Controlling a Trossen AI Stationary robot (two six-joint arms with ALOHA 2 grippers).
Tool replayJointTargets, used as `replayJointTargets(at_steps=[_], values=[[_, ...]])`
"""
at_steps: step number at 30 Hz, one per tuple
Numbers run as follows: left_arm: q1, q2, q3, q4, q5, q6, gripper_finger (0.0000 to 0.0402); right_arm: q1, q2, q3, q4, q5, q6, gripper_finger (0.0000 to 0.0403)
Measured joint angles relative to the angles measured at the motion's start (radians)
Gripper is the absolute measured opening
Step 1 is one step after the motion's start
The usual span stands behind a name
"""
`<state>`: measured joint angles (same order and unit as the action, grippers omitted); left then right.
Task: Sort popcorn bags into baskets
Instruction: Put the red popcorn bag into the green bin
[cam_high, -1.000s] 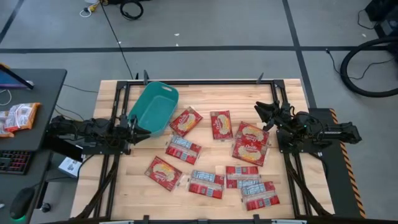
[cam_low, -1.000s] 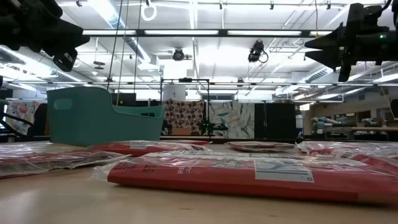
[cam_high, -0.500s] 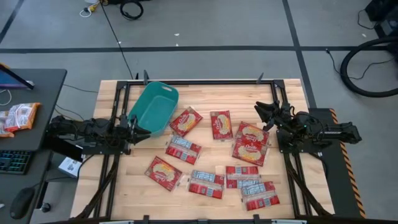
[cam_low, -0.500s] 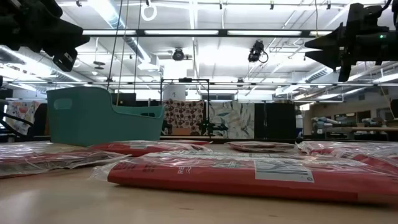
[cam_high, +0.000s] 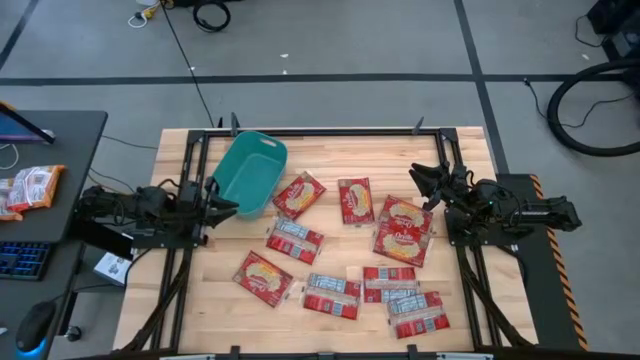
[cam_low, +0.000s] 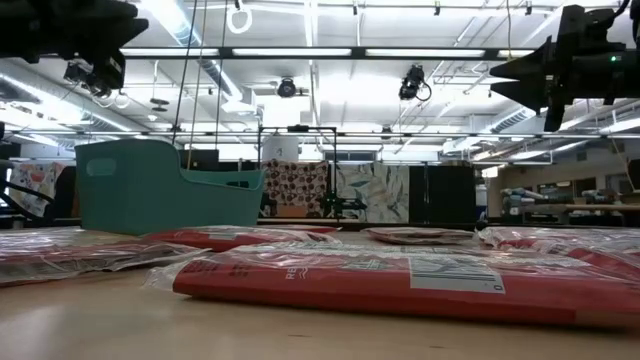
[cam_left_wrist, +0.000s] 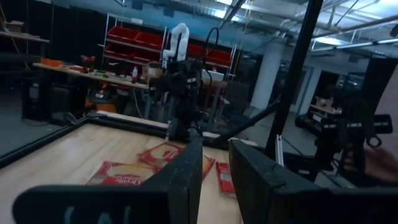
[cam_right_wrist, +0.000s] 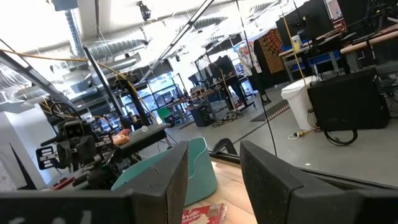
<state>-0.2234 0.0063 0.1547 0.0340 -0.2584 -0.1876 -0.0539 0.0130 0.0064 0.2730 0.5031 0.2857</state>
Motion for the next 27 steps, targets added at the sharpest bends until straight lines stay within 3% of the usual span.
replayJointTargets(at_steps=[10,19,27], values=[[0.000,0.000,0.000,0.042,0.000,-0.011,0.0085,-0.002,0.000,0.000,0.015,-0.007,0.012,0.0149],[0.000,0.000,0.000,0.040,0.000,-0.008,0.0085,-0.002,0.007,0.001,0.022,-0.205,0.028,0.0149],[0.000,0.002,-0.001,0.074,-0.054,0.006,0.0085,-0.002,0.271,0.080,-0.105,-0.225,0.034,0.0149]])
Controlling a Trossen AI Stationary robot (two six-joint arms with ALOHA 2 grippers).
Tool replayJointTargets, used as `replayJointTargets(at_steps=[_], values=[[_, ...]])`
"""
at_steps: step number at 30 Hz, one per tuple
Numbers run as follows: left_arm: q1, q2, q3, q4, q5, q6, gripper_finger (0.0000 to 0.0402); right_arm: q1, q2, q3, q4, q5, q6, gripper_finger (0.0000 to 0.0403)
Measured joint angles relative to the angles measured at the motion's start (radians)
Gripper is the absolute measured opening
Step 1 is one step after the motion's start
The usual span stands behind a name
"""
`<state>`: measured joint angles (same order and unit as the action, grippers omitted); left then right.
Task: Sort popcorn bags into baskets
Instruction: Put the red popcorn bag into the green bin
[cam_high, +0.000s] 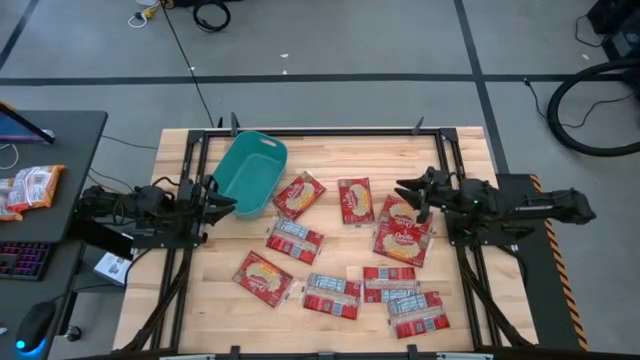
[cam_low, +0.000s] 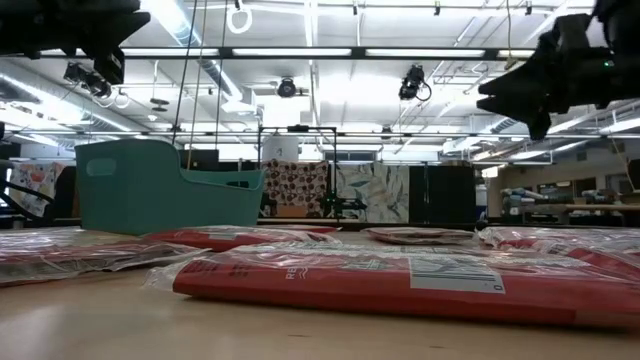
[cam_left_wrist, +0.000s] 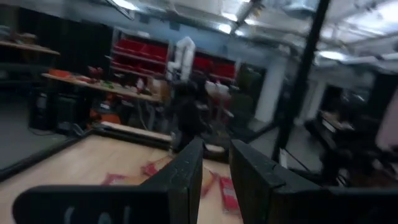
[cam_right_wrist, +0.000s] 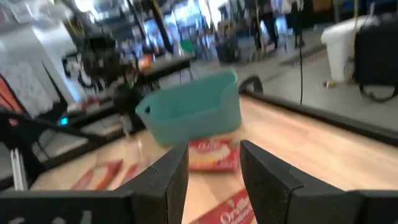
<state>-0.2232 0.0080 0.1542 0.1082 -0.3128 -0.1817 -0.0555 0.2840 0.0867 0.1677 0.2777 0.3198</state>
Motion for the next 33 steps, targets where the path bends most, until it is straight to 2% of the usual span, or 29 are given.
replayJointTargets(at_steps=[3,10,12,15,20,24,33], values=[[0.005,-0.001,0.002,0.072,-0.049,0.016,0.0085,0.000,0.135,0.044,0.006,-0.010,0.002,0.0149],[0.004,-0.001,0.016,0.033,-0.061,0.007,0.0085,-0.030,0.395,0.146,0.032,-0.028,0.010,0.0149],[0.004,0.005,0.017,0.012,-0.145,-0.020,0.0085,-0.043,0.459,0.179,0.031,-0.050,-0.005,0.0149],[0.004,0.039,0.082,-0.138,-0.283,-0.034,0.0081,-0.068,0.546,0.232,0.026,-0.081,-0.025,0.0149],[0.004,0.163,0.233,-0.295,-0.256,-0.032,0.0069,-0.102,0.676,0.307,0.026,-0.097,-0.046,0.0149],[0.004,0.261,0.244,-0.231,-0.252,0.007,0.0064,-0.101,0.805,0.365,0.023,-0.099,-0.117,0.0149],[0.004,0.501,0.137,0.081,-0.252,0.041,0.0064,-0.087,1.071,0.576,-0.064,-0.099,-0.286,0.0149]])
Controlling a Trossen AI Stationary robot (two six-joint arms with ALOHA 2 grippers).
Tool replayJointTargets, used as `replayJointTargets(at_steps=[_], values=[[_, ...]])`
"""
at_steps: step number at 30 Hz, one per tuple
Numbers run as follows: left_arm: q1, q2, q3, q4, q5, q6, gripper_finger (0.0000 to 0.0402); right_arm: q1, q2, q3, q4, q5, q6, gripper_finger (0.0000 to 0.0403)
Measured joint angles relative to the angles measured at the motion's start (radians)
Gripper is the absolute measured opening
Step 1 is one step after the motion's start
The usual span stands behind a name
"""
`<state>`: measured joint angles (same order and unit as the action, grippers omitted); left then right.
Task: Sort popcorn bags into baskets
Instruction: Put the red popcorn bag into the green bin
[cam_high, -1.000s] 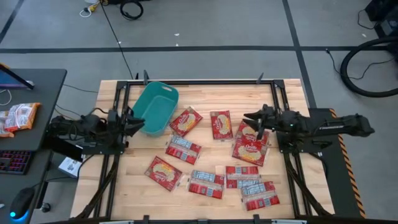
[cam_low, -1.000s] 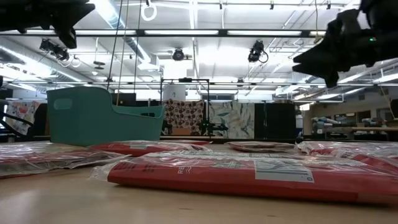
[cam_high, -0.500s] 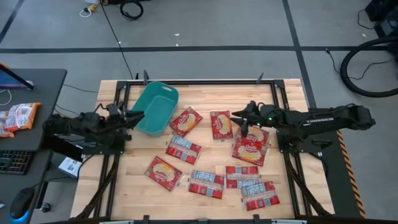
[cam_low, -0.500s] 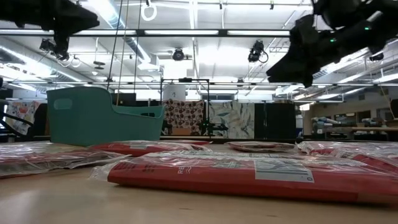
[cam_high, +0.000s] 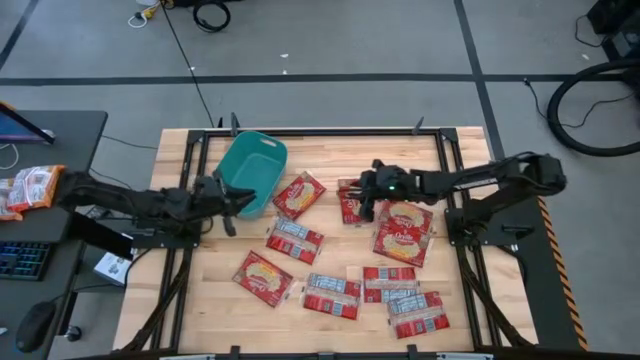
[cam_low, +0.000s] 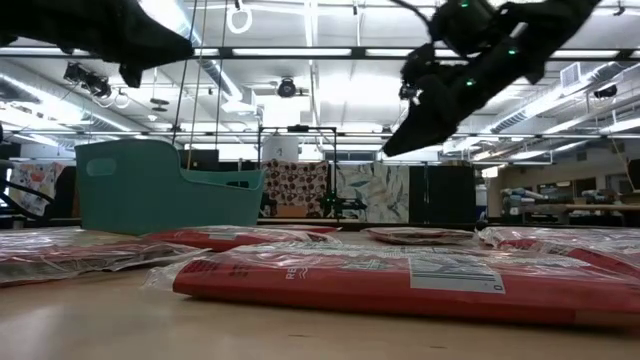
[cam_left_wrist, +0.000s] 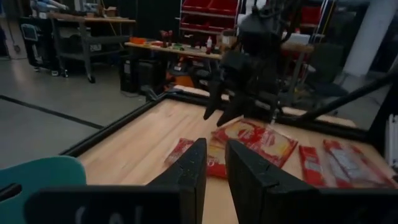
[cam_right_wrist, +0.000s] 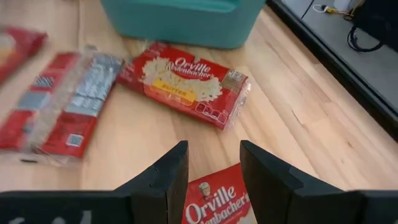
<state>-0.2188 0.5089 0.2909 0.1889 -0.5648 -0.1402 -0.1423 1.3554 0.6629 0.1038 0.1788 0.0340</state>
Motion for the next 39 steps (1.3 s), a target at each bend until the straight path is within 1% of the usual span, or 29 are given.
replayJointTargets(at_steps=[3,5,7,10,13,17,22,27,29,32,35,39], values=[[0.000,0.054,0.000,0.053,-0.002,0.037,0.0064,0.014,0.075,0.061,-0.016,0.015,-0.081,0.0151],[0.000,0.080,-0.001,0.099,-0.007,0.081,0.0064,0.029,0.127,0.106,-0.017,0.047,-0.132,0.0153],[0.000,0.090,-0.001,0.155,-0.010,0.117,0.0064,0.044,0.181,0.155,-0.032,0.084,-0.174,0.0156],[0.000,0.092,-0.001,0.185,-0.010,0.164,0.0064,0.060,0.271,0.242,-0.062,0.101,-0.220,0.0164],[0.000,0.091,-0.001,0.222,-0.021,0.215,0.0064,0.069,0.363,0.337,-0.110,0.106,-0.241,0.0179],[0.000,0.091,-0.001,0.234,-0.027,0.265,0.0064,0.072,0.481,0.472,-0.224,0.122,-0.279,0.0204],[0.000,0.091,-0.001,0.256,-0.027,0.294,0.0064,0.083,0.604,0.600,-0.355,0.174,-0.340,0.0240],[0.021,0.092,-0.001,0.263,-0.027,0.320,0.0064,0.091,0.692,0.651,-0.342,0.203,-0.457,0.0262],[0.035,0.092,-0.001,0.263,-0.027,0.320,0.0064,0.096,0.722,0.660,-0.326,0.244,-0.490,0.0264],[0.054,0.093,-0.001,0.261,-0.027,0.319,0.0064,0.098,0.750,0.664,-0.265,0.284,-0.540,0.0258],[0.069,0.093,-0.001,0.238,-0.026,0.294,0.0064,0.098,0.768,0.665,-0.211,0.289,-0.585,0.0248],[0.079,0.074,-0.001,0.178,-0.034,0.276,0.0064,0.090,0.771,0.663,-0.160,0.269,-0.614,0.0234]])
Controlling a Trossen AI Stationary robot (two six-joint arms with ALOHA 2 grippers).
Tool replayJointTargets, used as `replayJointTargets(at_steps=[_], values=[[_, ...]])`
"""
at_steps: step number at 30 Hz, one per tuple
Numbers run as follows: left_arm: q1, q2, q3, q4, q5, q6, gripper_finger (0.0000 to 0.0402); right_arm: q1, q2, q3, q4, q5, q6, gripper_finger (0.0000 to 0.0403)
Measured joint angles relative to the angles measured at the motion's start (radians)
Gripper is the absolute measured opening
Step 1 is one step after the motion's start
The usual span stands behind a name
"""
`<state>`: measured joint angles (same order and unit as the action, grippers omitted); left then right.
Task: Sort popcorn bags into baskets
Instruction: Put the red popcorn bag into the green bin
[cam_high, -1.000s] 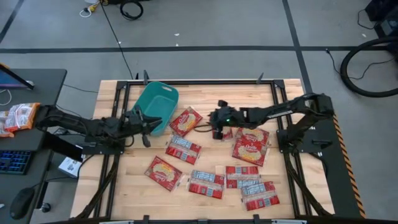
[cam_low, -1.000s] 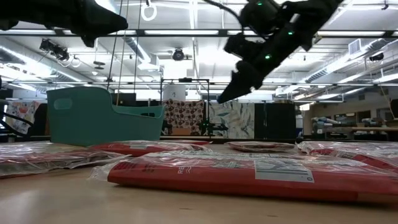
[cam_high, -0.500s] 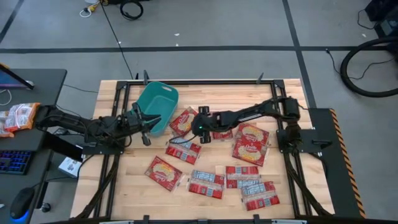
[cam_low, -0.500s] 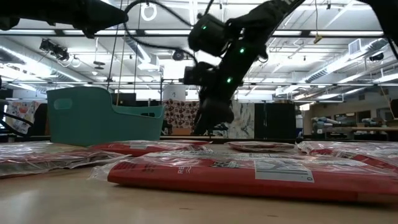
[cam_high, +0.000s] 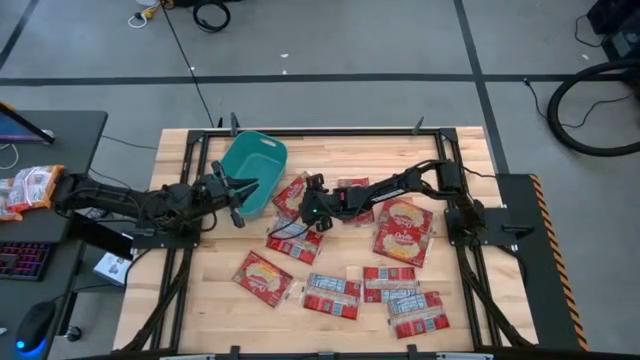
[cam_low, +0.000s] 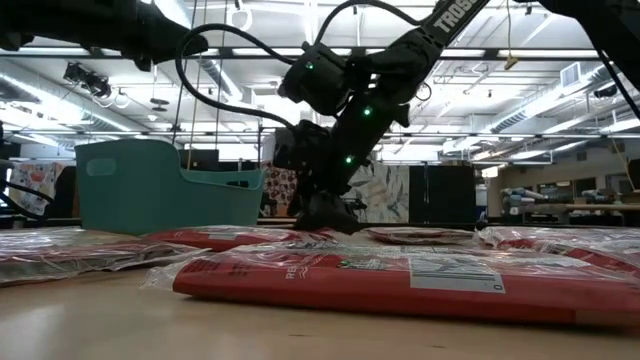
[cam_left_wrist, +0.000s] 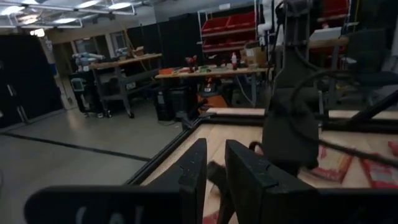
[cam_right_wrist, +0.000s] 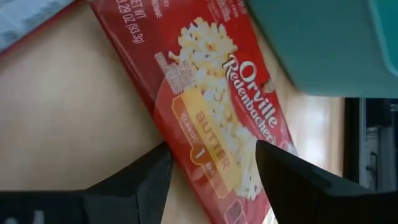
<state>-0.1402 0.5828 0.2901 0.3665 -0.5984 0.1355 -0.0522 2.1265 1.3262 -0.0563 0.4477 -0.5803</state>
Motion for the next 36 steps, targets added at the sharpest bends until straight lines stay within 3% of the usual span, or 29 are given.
replayJointTargets(at_steps=[5,9,21,27,36], values=[[-0.004,-0.067,0.000,-0.085,-0.077,-0.019,0.0064,-0.024,-0.001,0.000,0.014,-0.035,-0.035,0.0205],[-0.015,-0.116,0.000,-0.147,-0.079,-0.022,0.0064,-0.041,0.011,0.000,0.021,-0.092,-0.026,0.0168],[-0.017,-0.125,0.000,-0.182,-0.078,-0.017,0.0064,-0.053,0.015,0.000,0.031,-0.097,0.002,0.0016],[-0.016,-0.125,0.000,-0.208,-0.078,-0.020,0.0064,-0.017,-0.032,-0.001,-0.074,-0.017,0.038,0.0011],[-0.016,-0.126,0.000,-0.208,-0.069,-0.021,0.0064,0.048,-0.130,-0.002,-0.100,0.018,-0.017,0.0005]])
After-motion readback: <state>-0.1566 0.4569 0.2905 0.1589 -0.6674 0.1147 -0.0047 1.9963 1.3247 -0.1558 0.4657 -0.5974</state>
